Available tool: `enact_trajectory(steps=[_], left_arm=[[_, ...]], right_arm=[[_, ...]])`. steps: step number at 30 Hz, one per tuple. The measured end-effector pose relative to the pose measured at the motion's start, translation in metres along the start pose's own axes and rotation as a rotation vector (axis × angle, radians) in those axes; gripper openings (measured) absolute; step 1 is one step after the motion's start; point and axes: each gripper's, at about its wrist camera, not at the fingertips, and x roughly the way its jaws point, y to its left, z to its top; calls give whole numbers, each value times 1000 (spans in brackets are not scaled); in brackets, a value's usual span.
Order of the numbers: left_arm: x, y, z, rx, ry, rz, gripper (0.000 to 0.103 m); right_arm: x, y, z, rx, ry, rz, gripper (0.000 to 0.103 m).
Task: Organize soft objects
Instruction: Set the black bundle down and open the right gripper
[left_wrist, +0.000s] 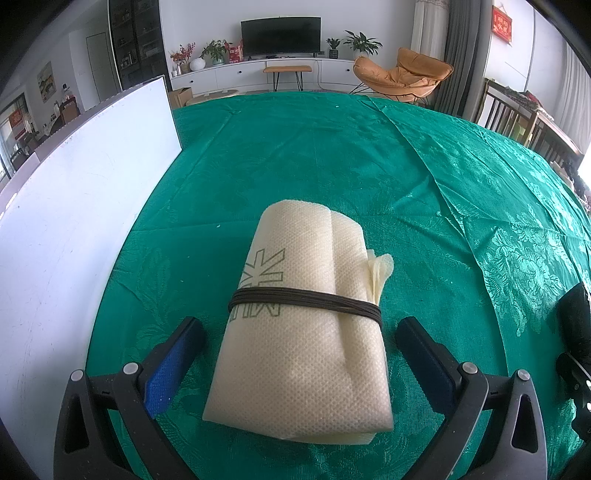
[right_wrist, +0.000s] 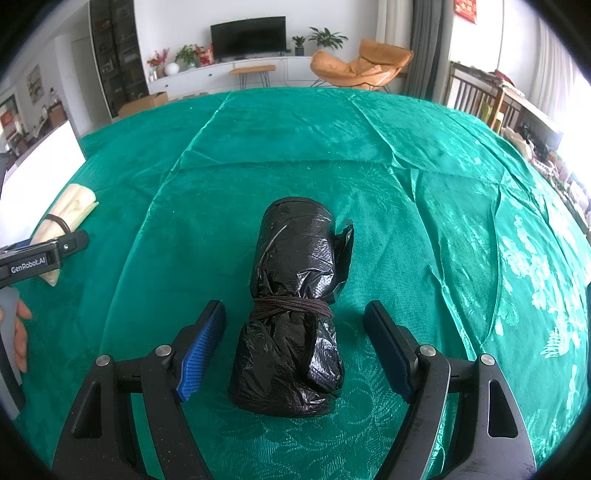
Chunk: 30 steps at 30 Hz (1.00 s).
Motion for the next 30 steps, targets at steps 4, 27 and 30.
enact_trajectory(steps=[4, 27, 30], left_arm=[[0, 0, 0, 0, 0, 0, 103], [0, 0, 0, 0, 0, 0, 103], [0, 0, 0, 0, 0, 0, 103]], right_arm=[[0, -2, 0, 0, 0, 0, 80], [0, -2, 0, 1, 0, -2, 80], [0, -2, 0, 1, 0, -2, 80]])
